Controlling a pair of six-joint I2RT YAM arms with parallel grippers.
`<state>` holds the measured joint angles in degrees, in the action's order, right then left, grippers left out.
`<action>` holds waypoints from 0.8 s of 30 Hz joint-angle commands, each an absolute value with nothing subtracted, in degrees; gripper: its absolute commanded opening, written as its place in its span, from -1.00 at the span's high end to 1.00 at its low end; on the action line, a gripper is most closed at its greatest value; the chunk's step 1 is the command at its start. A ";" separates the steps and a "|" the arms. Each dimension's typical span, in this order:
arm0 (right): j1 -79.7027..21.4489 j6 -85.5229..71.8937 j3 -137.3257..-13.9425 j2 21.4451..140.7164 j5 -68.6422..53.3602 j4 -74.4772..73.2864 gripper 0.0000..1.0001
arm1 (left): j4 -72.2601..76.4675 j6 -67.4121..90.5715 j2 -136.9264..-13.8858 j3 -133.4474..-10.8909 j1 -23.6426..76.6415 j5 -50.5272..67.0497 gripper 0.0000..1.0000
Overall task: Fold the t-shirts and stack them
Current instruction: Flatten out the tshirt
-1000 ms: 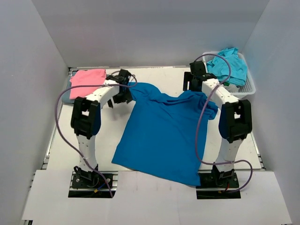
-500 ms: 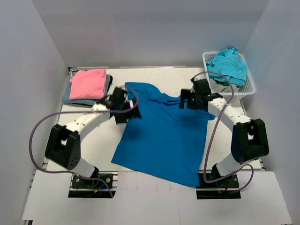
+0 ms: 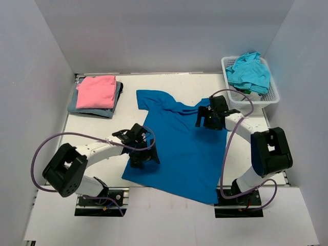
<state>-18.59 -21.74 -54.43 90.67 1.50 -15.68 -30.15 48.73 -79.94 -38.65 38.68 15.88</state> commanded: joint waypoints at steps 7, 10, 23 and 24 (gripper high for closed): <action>-18.98 -31.44 -41.77 86.07 1.94 -16.26 -0.81 | -38.41 49.23 -96.92 -48.94 31.05 -9.04 -1.00; -20.12 -33.22 -36.31 80.11 -2.52 -17.93 -0.81 | -37.70 45.36 -101.41 -54.30 25.69 -11.51 -1.00; -43.66 -33.76 -32.16 72.50 -19.40 -25.32 -0.81 | -53.70 28.84 -138.07 -120.82 18.28 -9.25 -1.00; -44.81 -33.49 -33.39 72.86 -19.77 -25.66 -0.81 | -53.70 27.78 -138.60 -123.72 18.80 -8.10 -1.00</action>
